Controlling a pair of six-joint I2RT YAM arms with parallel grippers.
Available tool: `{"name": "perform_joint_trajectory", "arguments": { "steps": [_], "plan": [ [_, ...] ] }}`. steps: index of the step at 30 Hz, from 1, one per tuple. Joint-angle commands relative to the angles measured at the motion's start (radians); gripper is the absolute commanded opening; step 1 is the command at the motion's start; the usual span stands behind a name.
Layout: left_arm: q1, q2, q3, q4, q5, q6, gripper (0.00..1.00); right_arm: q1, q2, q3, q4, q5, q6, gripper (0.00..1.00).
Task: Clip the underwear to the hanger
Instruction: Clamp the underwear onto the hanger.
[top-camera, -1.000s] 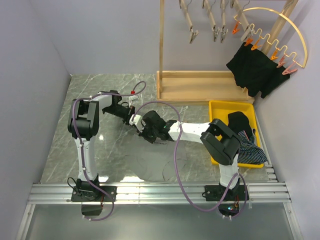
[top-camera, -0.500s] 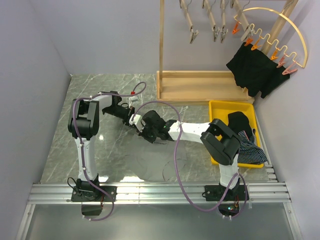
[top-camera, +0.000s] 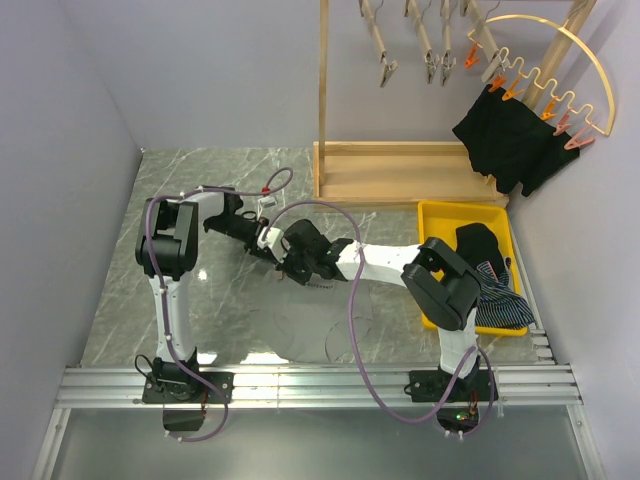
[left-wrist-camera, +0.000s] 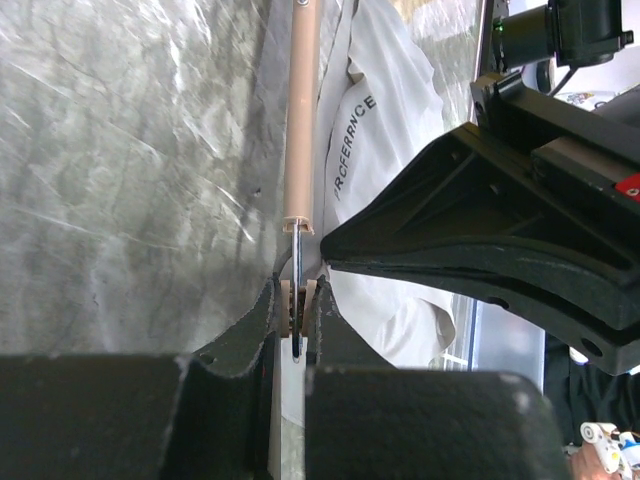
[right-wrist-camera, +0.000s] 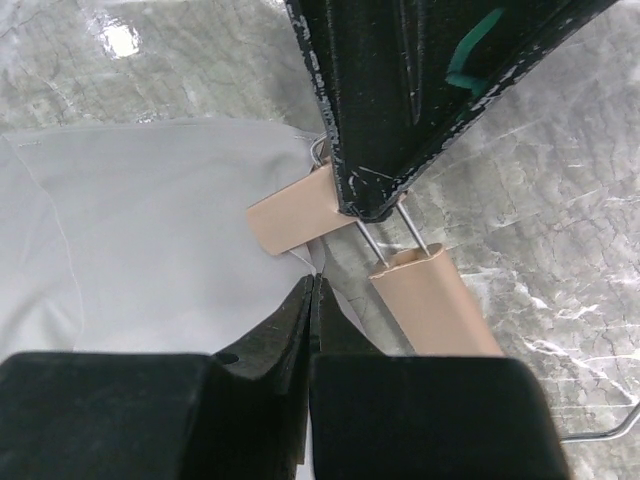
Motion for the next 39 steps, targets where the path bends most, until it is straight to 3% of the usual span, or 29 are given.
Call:
{"name": "perform_joint_trajectory", "arguments": {
  "steps": [1, 16, 27, 32, 36, 39],
  "plan": [
    [0.000, -0.019, -0.011, -0.008, -0.101, 0.090, 0.00, -0.001, -0.015, 0.035, 0.013, -0.004, -0.009, 0.00],
    [0.012, -0.013, -0.015, -0.059, -0.116, 0.173, 0.00, -0.003, -0.009, 0.039, 0.013, -0.005, -0.006, 0.00],
    [0.011, -0.031, -0.049, 0.005, -0.182, 0.141, 0.01, -0.003, 0.005, 0.062, 0.002, -0.002, -0.005, 0.00],
    [0.011, -0.031, -0.043, 0.025, -0.199, 0.118, 0.08, -0.003, 0.008, 0.068, -0.003, -0.007, -0.006, 0.00],
    [0.011, -0.030, -0.035, 0.039, -0.205, 0.098, 0.23, -0.003, 0.011, 0.067, -0.006, -0.008, -0.009, 0.00],
    [0.012, -0.027, -0.030, 0.056, -0.214, 0.078, 0.25, -0.003, 0.016, 0.068, -0.007, -0.007, -0.011, 0.00]
  ]
}}
